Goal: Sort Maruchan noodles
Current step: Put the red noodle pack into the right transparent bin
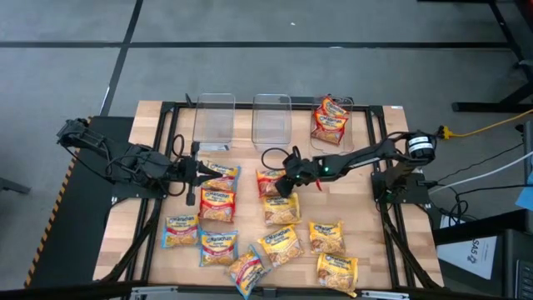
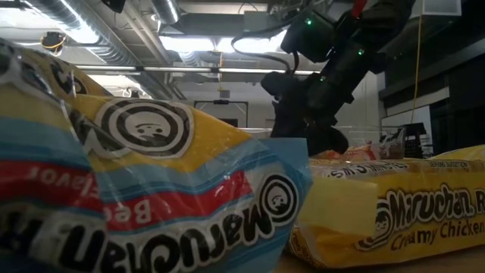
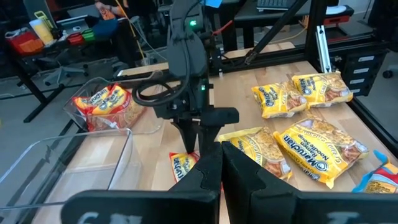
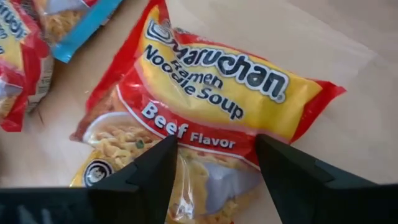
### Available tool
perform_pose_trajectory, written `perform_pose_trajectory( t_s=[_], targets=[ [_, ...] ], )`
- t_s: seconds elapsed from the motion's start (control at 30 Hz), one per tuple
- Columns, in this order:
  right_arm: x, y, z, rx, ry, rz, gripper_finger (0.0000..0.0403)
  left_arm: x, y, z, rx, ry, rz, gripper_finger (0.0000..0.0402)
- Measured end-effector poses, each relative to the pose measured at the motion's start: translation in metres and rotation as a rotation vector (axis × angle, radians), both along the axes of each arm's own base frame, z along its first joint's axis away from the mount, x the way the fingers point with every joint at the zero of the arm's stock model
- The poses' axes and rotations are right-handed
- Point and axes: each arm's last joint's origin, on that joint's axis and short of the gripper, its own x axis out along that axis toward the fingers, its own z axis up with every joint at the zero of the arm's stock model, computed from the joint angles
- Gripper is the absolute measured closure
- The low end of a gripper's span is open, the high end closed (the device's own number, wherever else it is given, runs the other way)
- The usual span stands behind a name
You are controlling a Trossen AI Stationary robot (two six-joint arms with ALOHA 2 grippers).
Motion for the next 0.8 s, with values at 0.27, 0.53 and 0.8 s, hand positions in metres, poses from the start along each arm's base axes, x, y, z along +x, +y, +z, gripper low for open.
perform_pose_trajectory(
  t_s=[0.27, 0.53, 0.8],
  targets=[
    [0.0007, 0.0000, -0.0021, 0.001, 0.004, -0.002, 0.0197, 0.0000, -0.0001, 0.0000, 0.000, 0.000, 0.000, 0.0401],
    [0.0006, -0.0001, -0.0021, 0.000, 0.004, -0.002, 0.0294, 0.0000, 0.0000, 0.0000, 0.000, 0.000, 0.000, 0.0401],
    [0.0025, 0.0001, 0.0021, -0.015, -0.033, 0.024, 0.0368, 0.0001, -0.0001, -0.0001, 0.000, 0.001, 0.000, 0.0401]
  ],
)
